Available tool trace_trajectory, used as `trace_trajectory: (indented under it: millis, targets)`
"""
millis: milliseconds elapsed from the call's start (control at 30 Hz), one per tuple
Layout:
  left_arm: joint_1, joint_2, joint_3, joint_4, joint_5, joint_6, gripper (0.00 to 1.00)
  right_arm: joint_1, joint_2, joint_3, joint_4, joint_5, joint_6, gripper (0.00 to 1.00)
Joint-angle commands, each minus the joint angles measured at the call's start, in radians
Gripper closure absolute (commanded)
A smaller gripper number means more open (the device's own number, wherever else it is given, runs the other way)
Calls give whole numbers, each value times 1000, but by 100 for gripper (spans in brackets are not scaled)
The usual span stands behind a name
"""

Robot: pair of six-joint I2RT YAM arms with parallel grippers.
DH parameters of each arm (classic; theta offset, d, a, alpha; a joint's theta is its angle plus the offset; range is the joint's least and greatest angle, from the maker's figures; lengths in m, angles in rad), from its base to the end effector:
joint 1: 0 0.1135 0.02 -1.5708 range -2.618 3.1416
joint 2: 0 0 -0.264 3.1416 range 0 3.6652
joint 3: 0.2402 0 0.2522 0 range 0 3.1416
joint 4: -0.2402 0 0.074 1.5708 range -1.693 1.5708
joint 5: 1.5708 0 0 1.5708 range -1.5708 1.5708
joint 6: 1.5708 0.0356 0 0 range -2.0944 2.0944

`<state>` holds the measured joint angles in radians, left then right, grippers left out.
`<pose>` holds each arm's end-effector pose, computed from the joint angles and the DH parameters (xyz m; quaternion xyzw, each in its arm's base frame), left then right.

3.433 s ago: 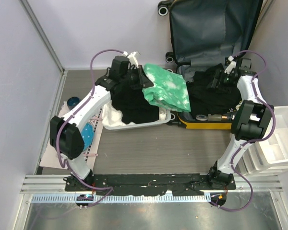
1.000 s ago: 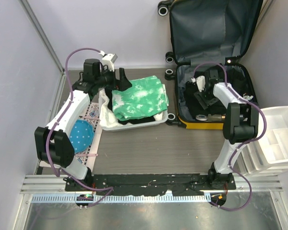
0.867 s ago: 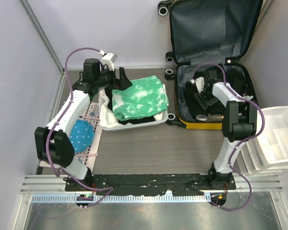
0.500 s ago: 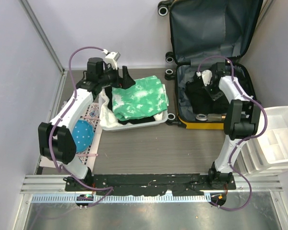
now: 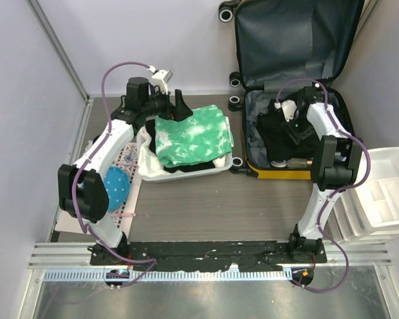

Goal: Open, take out, and arrange the luggage

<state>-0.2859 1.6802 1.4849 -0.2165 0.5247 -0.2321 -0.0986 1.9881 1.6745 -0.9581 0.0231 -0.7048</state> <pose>0.3757 -0.1290 0.3453 0.1637 0.8040 -0.3452 0.4556 0.4087 -0.0413 0.2316 -0.2935 0.9442 -0.0688 0.1327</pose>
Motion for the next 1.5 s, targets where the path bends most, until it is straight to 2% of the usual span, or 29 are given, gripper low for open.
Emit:
trace_trajectory:
  millis: [0,33,67,133,300,433,567,667,700,800,833,933,1233,1467]
  targets:
    - [-2,-11,31,52,15,-7,12,-3,-1,-38,16,15,-7,61]
    - [-4,-14,29,51,15,-6,12,-3,-3,-41,21,17,-13,67]
    - [-4,-13,28,52,17,-4,12,-3,-6,-39,19,15,-13,82]
    - [-13,-10,28,54,20,-1,13,-3,-6,7,-7,-35,-4,99]
    - [-53,4,17,92,31,17,13,-6,-8,212,-151,-294,77,99]
    - [-105,48,41,129,32,-9,13,-6,-12,278,-179,-434,174,99]
    - [-163,121,67,212,37,-101,12,-4,0,303,-176,-524,260,100]
    - [-217,193,84,317,41,-219,11,-4,3,307,-157,-584,345,99]
    - [-231,213,90,380,44,-299,11,-1,0,297,-143,-622,372,99]
    - [-306,289,127,468,46,-410,9,14,-6,286,-114,-658,424,99]
    - [-321,329,155,477,46,-423,5,16,-11,283,-94,-667,436,99]
    - [-371,380,202,500,21,-458,4,17,-26,271,-35,-712,516,99]
    - [-426,515,328,505,-81,-469,5,23,-52,225,67,-801,685,99]
    - [-446,573,385,464,-170,-466,8,46,-86,188,105,-844,748,99]
